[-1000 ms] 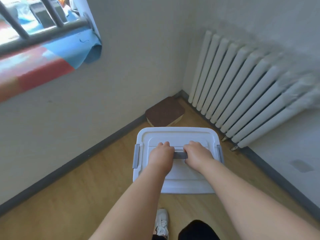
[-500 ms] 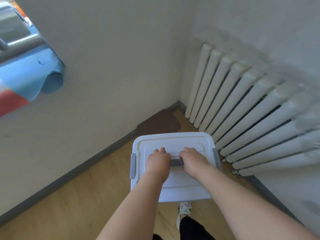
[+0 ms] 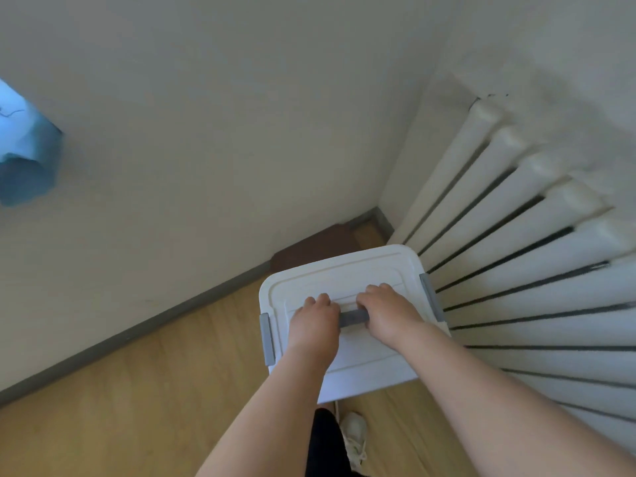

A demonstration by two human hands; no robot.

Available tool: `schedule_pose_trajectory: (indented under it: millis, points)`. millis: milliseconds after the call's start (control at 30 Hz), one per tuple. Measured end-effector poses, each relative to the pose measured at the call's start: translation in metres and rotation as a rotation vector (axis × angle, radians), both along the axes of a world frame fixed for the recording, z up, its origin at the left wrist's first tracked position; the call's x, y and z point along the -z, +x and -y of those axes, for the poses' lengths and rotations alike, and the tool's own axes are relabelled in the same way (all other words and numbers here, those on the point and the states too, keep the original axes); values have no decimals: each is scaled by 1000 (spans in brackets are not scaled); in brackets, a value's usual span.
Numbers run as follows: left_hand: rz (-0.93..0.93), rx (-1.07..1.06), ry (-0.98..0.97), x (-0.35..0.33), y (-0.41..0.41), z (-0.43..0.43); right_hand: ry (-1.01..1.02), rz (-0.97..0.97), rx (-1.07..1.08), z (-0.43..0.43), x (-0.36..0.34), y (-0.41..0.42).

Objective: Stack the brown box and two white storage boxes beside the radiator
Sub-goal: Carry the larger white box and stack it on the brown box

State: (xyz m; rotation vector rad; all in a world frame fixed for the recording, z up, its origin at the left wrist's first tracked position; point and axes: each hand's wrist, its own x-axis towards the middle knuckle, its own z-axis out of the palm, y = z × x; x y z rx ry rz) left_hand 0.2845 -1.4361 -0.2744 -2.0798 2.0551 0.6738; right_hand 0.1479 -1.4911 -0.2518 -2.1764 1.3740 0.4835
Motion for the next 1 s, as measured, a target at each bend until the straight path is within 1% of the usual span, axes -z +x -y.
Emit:
schedule_pose_trajectory:
  millis: [200, 400, 567, 800, 1000]
  points:
    - [-5, -44, 35, 41, 27, 63, 20, 18, -38, 68, 39, 27]
    - [-11, -115, 61, 90, 48, 107, 29, 29, -100, 120, 89, 50]
    - [-19, -166, 56, 138, 58, 144, 53, 39, -160, 166, 144, 61]
    - [-18, -284, 103, 219, 68, 192, 50, 35, -286, 222, 230, 79]
    - [-18, -355, 101, 275, 78, 219, 25, 74, -315, 251, 287, 92]
